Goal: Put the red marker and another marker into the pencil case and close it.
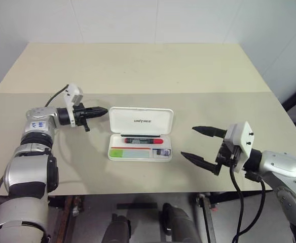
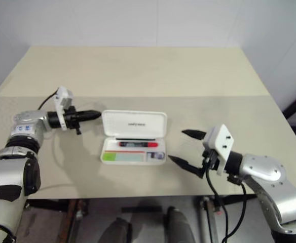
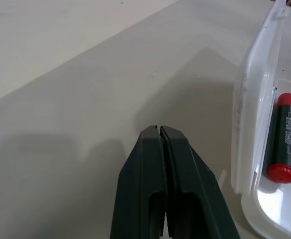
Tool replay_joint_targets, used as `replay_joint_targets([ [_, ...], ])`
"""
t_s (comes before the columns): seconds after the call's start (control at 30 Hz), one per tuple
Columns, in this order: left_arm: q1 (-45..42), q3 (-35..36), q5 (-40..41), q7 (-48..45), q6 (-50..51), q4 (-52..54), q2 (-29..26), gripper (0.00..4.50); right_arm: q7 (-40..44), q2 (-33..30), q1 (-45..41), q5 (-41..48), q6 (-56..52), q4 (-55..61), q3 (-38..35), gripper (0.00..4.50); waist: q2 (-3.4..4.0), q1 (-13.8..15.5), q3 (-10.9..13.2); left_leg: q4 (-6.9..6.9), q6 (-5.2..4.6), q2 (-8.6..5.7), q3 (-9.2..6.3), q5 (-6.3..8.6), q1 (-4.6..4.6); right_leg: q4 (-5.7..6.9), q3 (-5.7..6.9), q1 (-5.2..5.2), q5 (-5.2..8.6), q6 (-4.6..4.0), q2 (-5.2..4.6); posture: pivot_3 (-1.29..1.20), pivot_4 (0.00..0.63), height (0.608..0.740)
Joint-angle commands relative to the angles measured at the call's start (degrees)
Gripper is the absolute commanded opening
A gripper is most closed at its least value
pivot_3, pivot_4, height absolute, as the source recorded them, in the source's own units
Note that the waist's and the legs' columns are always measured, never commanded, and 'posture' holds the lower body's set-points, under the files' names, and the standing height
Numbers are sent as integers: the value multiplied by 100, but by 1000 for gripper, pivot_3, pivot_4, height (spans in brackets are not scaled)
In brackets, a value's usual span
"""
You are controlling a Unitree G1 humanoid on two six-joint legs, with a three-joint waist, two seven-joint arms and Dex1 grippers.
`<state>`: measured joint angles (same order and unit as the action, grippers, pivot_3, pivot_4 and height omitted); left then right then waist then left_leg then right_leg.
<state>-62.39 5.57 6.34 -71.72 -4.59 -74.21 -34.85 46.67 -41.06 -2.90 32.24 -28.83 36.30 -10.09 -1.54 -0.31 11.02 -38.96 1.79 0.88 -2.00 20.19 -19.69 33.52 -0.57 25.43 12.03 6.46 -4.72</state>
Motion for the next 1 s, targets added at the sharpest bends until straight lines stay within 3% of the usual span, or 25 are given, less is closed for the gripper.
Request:
replay_joint_targets([
  [0.03, -292, 56, -92, 102, -46, -53, 164, 52, -153, -64, 83, 159, -17, 361, -298, 4500, -1, 25, 0, -1, 0, 0, 0, 0, 0, 2, 0, 0, 0, 0, 0, 0, 150, 740],
  [0.53, -729, -323, -526, -1588, -224, 61, 491, 52, -378, -141, 186, 244, -84, 487, -420, 4500, -3, 25, 2, -3, -3, -1, 0, 2, -5, -3, 0, 0, -1, 1, 0, 0, 150, 740],
  [1.0, 76, -1191, -469, -2078, -439, 1168, 707, 52, -394, -111, 52, 179, -35, 377, -283, 4500, -3, 26, 2, -4, -5, 0, -1, 3, -4, -2, -4, 0, -1, 2, 0, 0, 150, 740],
])
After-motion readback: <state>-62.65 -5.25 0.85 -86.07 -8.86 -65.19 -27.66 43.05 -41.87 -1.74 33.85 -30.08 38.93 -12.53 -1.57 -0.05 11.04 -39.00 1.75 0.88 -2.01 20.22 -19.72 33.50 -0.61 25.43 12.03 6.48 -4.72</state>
